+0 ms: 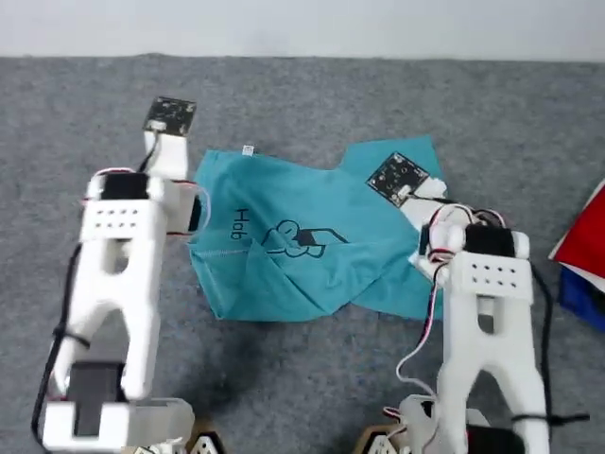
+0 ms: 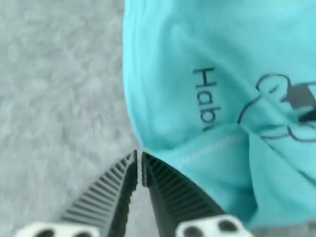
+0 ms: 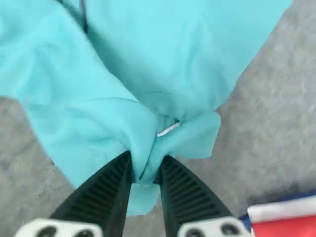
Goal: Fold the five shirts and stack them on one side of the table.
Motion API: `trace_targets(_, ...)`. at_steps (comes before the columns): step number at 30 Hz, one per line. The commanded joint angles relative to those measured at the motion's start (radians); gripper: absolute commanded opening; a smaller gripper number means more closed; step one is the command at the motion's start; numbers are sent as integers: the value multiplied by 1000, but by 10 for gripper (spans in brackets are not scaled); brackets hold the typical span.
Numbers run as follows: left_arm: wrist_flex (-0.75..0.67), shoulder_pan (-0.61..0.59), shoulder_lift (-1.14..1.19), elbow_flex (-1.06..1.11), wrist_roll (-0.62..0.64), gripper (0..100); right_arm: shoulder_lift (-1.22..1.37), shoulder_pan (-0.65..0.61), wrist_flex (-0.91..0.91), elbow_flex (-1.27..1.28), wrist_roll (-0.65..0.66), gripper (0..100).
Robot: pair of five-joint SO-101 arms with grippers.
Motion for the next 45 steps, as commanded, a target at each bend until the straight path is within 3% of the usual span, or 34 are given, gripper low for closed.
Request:
trace_targets(1, 63, 49, 92, -90, 14, 13, 93, -4, -56, -15, -6, 17)
trace_targets(7, 422, 173, 232, -237, 69, 15, 237, -1, -42, -104, -64, 221)
trace_targets(10, 512, 207, 281, -326, 169, 15, 254, -4, 2, -183, -109, 220)
trace_targets(19, 506, 215, 394, -355, 348, 16, 251, 62, 223, -450, -170, 205)
trace_targets(24, 505, 235, 559, -398, 433, 16, 257, 102, 346, -466, -166, 205)
trace_targets(29, 511, 270, 606, -498, 489, 16, 257, 114, 348, -440, -144, 205)
trace_targets(34, 512, 345, 491, -496, 500, 24, 252, 116, 346, -393, -86, 205)
trace_targets(36, 512, 341, 436, -496, 502, 77, 252, 116, 351, -390, -86, 205)
trace_targets(42, 512, 261, 319, -498, 502, 367, 251, 116, 355, -388, -86, 205)
trace_targets(45, 512, 261, 270, -476, 500, 393, 251, 116, 355, -388, -86, 205)
